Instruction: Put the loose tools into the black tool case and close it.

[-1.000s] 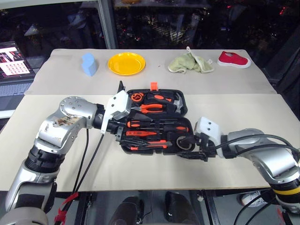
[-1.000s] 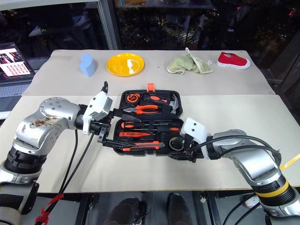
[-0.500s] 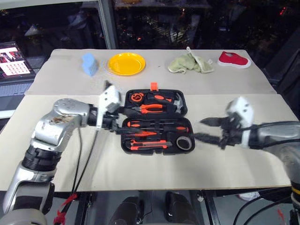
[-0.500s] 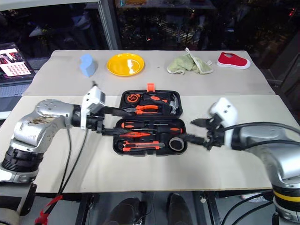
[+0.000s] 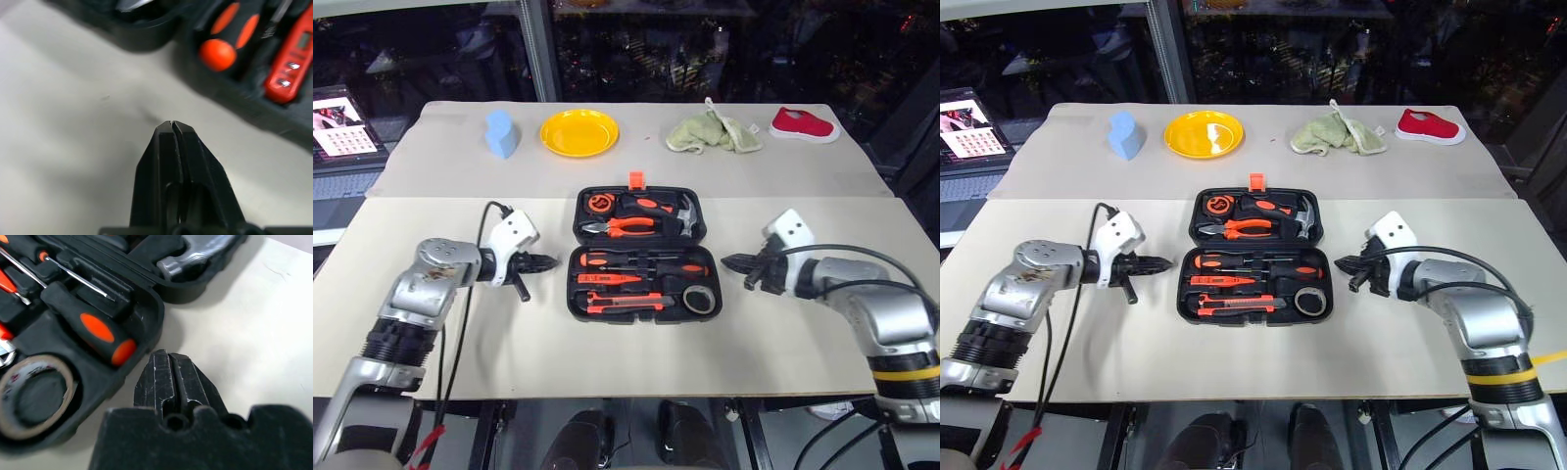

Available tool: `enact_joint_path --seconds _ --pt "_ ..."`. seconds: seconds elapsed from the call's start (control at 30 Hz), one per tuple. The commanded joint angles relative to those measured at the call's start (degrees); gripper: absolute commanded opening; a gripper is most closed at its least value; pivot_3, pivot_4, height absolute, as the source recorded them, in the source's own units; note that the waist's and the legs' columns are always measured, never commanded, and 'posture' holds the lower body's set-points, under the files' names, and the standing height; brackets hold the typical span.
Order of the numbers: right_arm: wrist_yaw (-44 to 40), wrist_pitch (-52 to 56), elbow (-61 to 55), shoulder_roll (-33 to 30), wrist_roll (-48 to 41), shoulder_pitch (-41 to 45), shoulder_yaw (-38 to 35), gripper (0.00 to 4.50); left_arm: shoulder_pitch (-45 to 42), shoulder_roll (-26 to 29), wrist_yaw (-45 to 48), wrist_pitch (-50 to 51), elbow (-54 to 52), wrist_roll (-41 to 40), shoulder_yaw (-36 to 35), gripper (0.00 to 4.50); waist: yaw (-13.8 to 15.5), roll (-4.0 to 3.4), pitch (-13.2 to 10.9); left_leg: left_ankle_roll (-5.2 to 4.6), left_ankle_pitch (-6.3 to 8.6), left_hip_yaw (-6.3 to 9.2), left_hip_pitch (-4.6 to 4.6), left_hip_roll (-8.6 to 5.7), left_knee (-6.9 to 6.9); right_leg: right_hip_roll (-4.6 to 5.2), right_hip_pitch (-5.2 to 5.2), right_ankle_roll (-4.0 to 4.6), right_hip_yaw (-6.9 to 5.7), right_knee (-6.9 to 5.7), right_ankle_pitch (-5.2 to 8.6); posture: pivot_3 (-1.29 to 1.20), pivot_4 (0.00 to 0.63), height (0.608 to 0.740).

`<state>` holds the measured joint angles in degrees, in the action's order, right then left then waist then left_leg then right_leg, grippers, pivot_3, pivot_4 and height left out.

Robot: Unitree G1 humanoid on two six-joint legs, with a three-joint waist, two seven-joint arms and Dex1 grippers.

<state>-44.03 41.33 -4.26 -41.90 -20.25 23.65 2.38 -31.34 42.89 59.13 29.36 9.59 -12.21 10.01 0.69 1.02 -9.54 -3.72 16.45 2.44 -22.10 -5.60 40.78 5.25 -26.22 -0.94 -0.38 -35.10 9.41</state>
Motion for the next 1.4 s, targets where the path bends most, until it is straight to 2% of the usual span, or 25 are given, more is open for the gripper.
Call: enact_joint_path --seconds 0.03,0.3,0.6,0.8,1.1,1.17,1.2,1.27,1.33,1.4 --pt "-2.0 -2.6 0.7 0.1 1.7 1.5 1.7 0.04 -1.7 -1.0 0.4 0.3 -2.6 0.4 0.2 0.00 0.0 0.00 0.0 0.00 0.00 0.00 -0.02 0.00 0.00 -0.01 -0.03 0.00 0.01 0.00 0.00 0.00 0.150 0.740" --pt "-4.8 -1.4 -5.8 -0.2 -1.0 -0.7 0.8 0.04 1.0 -2.5 4.0 3.2 -9.0 -2.8 0.2 0.00 -0.1 0.00 0.0 0.00 0.00 0.01 -0.05 0.00 0.00 0.00 -0.07 0.01 0.02 0.00 0.00 0.00 0.150 0.740" --pt "-8.6 -0.6 -21.4 -3.8 -5.3 -12.3 -1.7 0.04 8.5 2.5 12.2 4.8 -18.2 -5.9 1.0 0.00 0.0 -0.01 0.0 -0.05 0.04 0.10 -0.17 0.02 -0.05 -0.01 -0.15 0.00 -0.04 0.05 0.00 0.00 0.150 0.740" --pt "-7.2 1.6 -28.4 -5.4 -6.7 -19.9 -5.3 0.04 12.1 4.9 14.0 4.2 -20.7 -4.9 1.8 0.00 0.0 -0.02 0.0 -0.11 0.08 0.05 -0.05 0.02 -0.02 -0.01 -0.01 -0.01 -0.05 0.10 0.01 0.00 0.150 0.740" --pt "-5.5 3.0 -29.8 -7.5 -6.4 -26.1 -12.5 0.04 18.1 10.6 15.1 5.7 -21.1 -5.5 -1.9 0.00 -0.2 -0.05 0.0 -0.19 0.13 -0.01 0.20 0.06 -0.04 -0.01 0.12 -0.01 0.02 0.04 0.01 0.00 0.150 0.740" --pt "-5.7 3.5 -29.0 -8.4 -6.8 -26.9 -14.1 0.00 18.5 12.5 15.7 7.6 -19.3 -6.8 -3.8 0.52 -0.2 -0.05 0.0 -0.18 0.13 -0.01 0.20 0.08 -0.04 -0.02 0.11 0.00 0.01 0.04 0.01 0.00 0.150 0.740" --pt "-5.7 4.1 -28.4 -8.7 -7.4 -26.8 -15.1 0.60 18.1 13.4 15.8 8.2 -17.5 -7.1 -4.7 0.78 -0.2 -0.05 0.0 -0.18 0.13 -0.02 0.21 0.08 -0.04 -0.03 0.12 0.00 0.01 0.04 0.01 0.00 0.150 0.740" --pt "-5.6 5.2 -27.5 -9.2 -8.4 -26.3 -16.3 1.12 16.8 14.2 15.4 9.2 -14.3 -7.4 -5.8 1.46 -0.2 -0.05 0.0 -0.23 0.15 -0.04 0.28 0.08 -0.03 -0.07 0.18 0.00 0.00 0.03 0.01 0.00 0.150 0.740" --pt "-5.4 6.4 -26.5 -9.5 -9.3 -25.0 -17.2 1.82 13.9 14.0 14.3 12.1 -10.8 -8.2 -6.4 2.19 0.0 -0.04 0.0 -0.38 0.24 -0.01 0.46 0.12 -0.03 -0.07 0.37 0.00 -0.03 0.04 0.01 0.00 0.150 0.740" --pt "-2.3 11.5 -22.3 -7.6 -12.5 -18.1 -18.6 2.43 3.6 10.0 10.1 23.0 -2.2 -10.1 -7.2 2.85 0.0 -0.04 -0.1 -0.42 0.26 0.00 0.69 0.16 -0.03 -0.10 0.66 -0.04 -0.09 0.07 0.04 0.00 0.150 0.740"
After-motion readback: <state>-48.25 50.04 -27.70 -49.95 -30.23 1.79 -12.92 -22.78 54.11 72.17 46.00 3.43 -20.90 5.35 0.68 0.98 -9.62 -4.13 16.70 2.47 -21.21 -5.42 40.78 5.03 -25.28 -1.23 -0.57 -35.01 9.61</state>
